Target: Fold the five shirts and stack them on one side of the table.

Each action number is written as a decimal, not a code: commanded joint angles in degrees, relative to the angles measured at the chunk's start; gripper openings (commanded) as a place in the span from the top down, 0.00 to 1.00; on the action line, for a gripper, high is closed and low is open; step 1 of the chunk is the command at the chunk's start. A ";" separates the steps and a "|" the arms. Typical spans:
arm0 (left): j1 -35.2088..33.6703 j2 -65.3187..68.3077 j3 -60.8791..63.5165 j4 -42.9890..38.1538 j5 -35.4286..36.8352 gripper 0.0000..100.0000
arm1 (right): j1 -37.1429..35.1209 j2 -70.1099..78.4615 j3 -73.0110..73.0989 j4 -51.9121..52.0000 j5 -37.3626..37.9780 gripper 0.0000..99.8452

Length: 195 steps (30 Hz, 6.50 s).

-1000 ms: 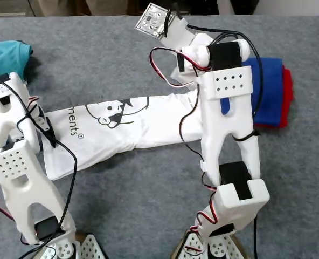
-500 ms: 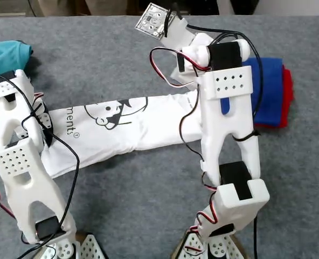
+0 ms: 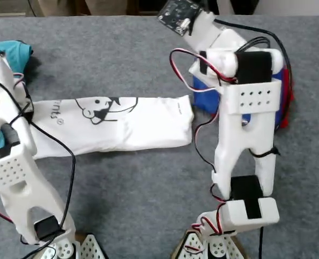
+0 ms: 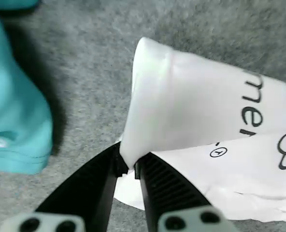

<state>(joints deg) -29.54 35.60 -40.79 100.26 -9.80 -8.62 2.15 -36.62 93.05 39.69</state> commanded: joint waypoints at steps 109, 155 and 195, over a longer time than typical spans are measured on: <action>-6.15 5.05 7.56 -18.64 -1.05 0.75 | 9.80 -6.81 -0.13 -3.52 -0.44 1.00; 34.55 -7.87 2.46 0.53 -3.08 0.98 | 13.76 -6.73 -0.04 -4.48 -0.35 1.00; 57.76 19.21 -39.82 -1.23 24.97 0.98 | 17.71 -6.81 -0.57 -5.27 -0.26 1.00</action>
<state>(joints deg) 27.87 55.74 -77.71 99.74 13.93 8.26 -3.30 -36.53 88.92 39.52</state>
